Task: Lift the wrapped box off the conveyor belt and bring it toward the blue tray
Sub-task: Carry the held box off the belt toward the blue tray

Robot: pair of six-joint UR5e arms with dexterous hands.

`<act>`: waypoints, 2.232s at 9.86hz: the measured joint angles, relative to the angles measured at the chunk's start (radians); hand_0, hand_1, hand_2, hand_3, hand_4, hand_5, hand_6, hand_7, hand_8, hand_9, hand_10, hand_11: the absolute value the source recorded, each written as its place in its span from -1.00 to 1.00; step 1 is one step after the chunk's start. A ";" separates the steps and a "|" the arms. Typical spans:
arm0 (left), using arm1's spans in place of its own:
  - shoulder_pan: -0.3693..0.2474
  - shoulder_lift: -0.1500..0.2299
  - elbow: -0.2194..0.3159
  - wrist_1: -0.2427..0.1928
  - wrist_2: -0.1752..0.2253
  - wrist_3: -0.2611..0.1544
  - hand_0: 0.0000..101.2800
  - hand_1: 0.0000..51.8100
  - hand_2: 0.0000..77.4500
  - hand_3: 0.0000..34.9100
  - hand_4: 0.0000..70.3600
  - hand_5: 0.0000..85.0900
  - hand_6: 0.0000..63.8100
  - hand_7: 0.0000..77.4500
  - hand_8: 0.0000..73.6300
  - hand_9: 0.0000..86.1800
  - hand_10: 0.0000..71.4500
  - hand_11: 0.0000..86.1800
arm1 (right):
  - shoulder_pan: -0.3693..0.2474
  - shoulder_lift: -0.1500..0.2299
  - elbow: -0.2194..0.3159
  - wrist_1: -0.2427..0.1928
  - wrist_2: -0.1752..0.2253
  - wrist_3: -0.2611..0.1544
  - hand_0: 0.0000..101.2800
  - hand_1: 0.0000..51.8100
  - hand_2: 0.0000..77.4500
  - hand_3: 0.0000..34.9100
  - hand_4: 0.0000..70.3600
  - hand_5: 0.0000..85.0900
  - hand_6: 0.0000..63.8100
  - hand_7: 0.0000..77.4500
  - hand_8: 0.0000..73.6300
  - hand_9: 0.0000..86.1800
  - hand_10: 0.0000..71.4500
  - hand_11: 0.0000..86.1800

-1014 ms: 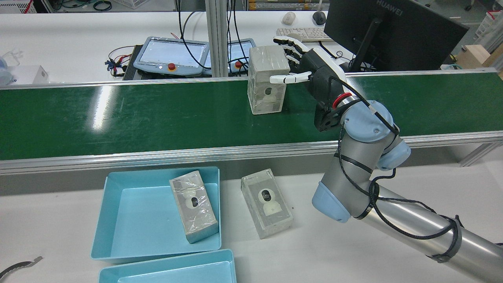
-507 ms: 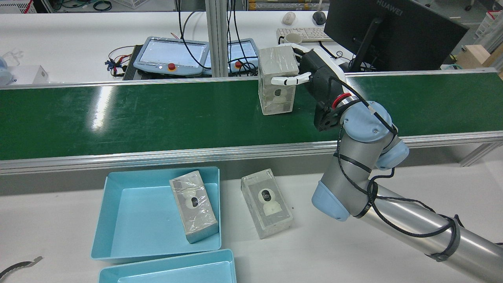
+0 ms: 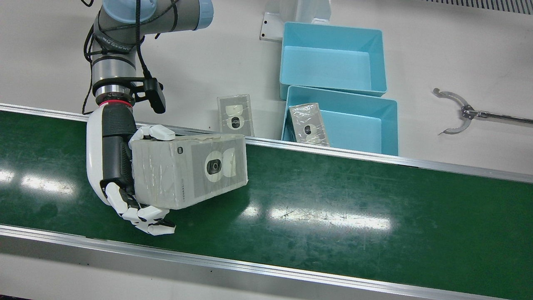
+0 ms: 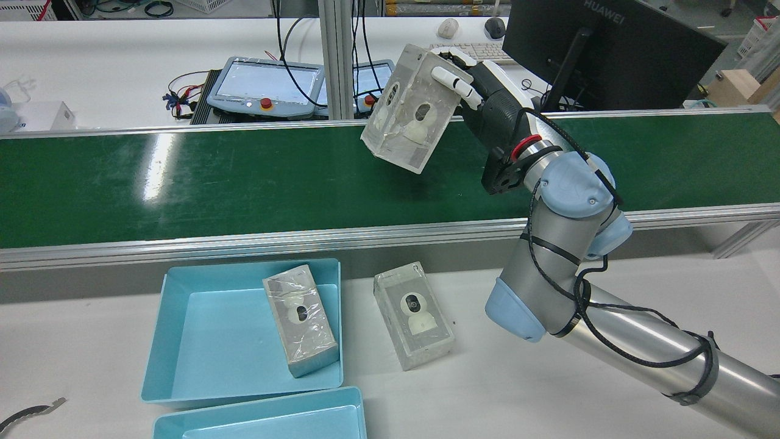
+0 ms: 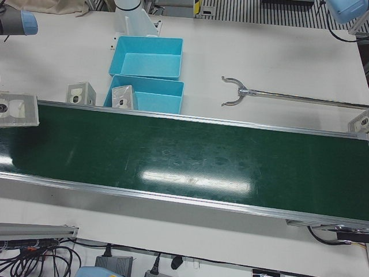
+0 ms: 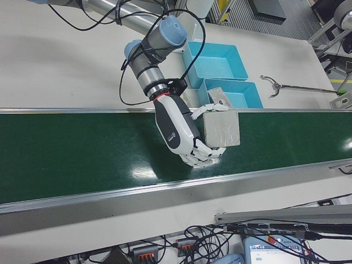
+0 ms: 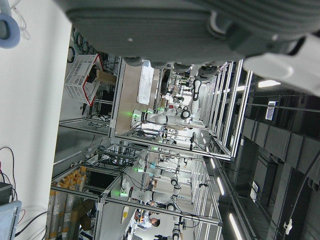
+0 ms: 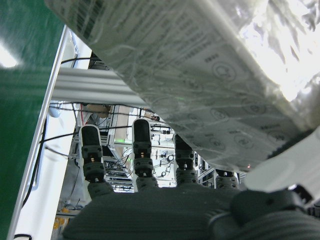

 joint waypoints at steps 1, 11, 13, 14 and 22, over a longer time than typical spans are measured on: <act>0.000 0.000 0.000 0.000 0.000 0.000 -1.00 -1.00 -0.99 -1.00 -1.00 -0.99 -1.00 -0.99 -1.00 -0.99 -1.00 -1.00 | -0.016 0.000 0.028 0.012 0.001 -0.001 -0.22 -0.87 -0.27 0.69 -0.46 0.03 -0.25 0.31 -0.50 -0.25 -0.51 -0.38; 0.000 0.000 0.000 0.000 0.000 0.000 -1.00 -1.00 -0.97 -1.00 -1.00 -0.99 -1.00 -0.99 -0.99 -1.00 -0.98 -1.00 | -0.297 0.081 0.162 0.027 0.033 -0.015 -0.13 -0.87 -0.27 0.59 -0.46 0.04 -0.49 0.21 -0.82 -0.68 -0.69 -0.65; 0.000 0.000 0.000 0.000 0.000 0.000 -1.00 -1.00 -0.99 -1.00 -1.00 -0.99 -1.00 -0.99 -0.99 -1.00 -0.98 -1.00 | -0.323 0.084 0.166 0.028 0.032 -0.015 -0.13 -0.87 -0.27 0.73 -0.46 0.04 -0.69 -0.30 -0.99 -0.89 -0.85 -0.71; 0.000 0.000 0.000 0.000 0.000 0.000 -1.00 -1.00 -0.99 -1.00 -1.00 -0.99 -1.00 -0.99 -0.99 -1.00 -0.98 -1.00 | -0.331 0.086 0.166 0.028 0.033 -0.015 -0.14 -0.81 -0.27 0.73 -0.46 0.04 -0.69 -0.23 -0.99 -0.89 -0.77 -0.71; 0.000 0.000 0.000 0.000 0.000 0.000 -1.00 -1.00 -0.99 -1.00 -1.00 -0.99 -1.00 -0.99 -0.99 -1.00 -1.00 -1.00 | -0.348 0.090 0.167 0.026 0.034 -0.010 -0.11 -0.56 -0.45 0.75 -0.22 -0.41 -0.83 -0.37 -1.00 -0.91 -0.82 -0.76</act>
